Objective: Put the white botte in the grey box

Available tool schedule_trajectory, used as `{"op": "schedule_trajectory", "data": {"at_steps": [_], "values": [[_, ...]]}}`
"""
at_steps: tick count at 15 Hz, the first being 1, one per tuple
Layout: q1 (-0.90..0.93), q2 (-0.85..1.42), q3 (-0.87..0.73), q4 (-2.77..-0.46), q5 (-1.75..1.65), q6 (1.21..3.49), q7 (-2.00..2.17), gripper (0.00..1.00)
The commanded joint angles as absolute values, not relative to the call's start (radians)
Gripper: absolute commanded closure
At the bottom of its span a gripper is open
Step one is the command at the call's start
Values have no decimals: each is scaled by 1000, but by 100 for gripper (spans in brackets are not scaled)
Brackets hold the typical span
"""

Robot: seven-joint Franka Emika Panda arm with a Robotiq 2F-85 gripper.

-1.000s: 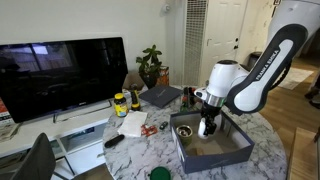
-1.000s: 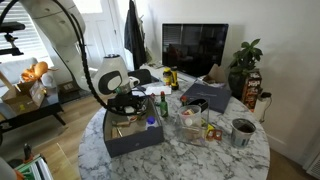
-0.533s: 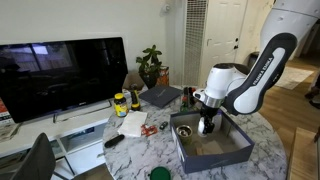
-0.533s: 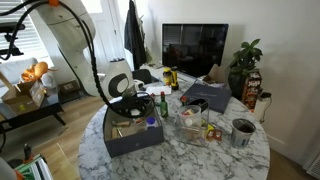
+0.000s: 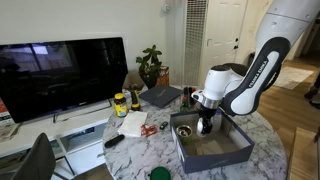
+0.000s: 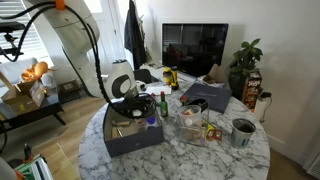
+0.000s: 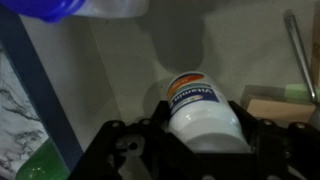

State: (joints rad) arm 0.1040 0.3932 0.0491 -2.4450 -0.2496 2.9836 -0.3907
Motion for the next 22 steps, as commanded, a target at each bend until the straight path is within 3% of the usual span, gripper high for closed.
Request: {"op": "schedule_trajectory", "data": {"at_steps": [1, 19, 20, 22], "values": [[80, 390, 63, -2447, -270, 2987, -376, 64], [20, 401, 139, -2429, -249, 2992, -401, 64], [17, 401, 143, -2429, -247, 2990, -401, 14], [10, 401, 151, -2428, -243, 2986, -403, 6]]}}
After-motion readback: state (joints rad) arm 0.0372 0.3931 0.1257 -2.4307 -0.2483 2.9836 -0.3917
